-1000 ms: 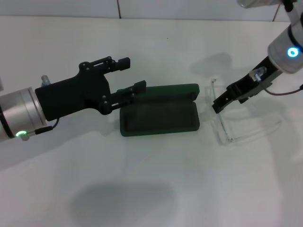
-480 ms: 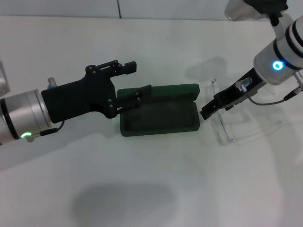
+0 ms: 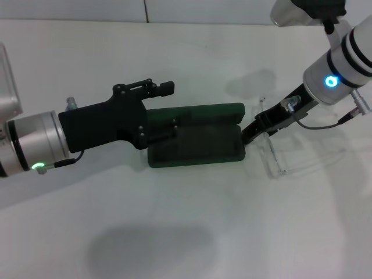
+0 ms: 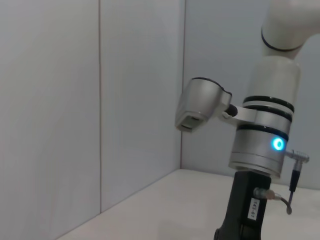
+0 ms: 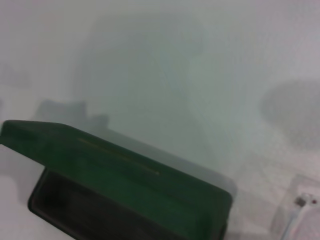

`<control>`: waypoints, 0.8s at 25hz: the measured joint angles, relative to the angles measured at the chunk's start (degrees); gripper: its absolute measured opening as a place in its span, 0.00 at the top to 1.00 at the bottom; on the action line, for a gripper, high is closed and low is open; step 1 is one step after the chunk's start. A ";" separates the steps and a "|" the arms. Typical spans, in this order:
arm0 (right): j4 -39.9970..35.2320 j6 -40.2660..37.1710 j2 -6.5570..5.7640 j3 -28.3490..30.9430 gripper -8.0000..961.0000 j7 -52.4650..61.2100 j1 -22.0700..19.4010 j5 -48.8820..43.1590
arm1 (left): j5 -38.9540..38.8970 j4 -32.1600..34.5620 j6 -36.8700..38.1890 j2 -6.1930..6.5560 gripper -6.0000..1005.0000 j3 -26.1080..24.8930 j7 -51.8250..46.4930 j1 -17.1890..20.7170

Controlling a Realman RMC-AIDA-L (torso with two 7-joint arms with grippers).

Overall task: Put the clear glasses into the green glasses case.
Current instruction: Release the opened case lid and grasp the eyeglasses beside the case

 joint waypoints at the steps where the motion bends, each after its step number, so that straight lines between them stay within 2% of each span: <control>1: 0.10 0.02 0.00 -0.12 0.35 0.02 0.07 0.10 | 0.07 -0.07 0.00 0.00 0.33 0.00 0.00 -0.14; 16: 4.30 2.08 0.00 -0.08 0.39 0.20 1.26 0.89 | 1.61 -0.46 -0.37 0.00 0.33 -0.03 0.08 -1.29; 20: 4.35 2.36 0.00 -0.08 0.46 0.21 1.12 1.35 | 1.86 -0.45 -0.42 0.03 0.33 -0.01 0.09 -1.54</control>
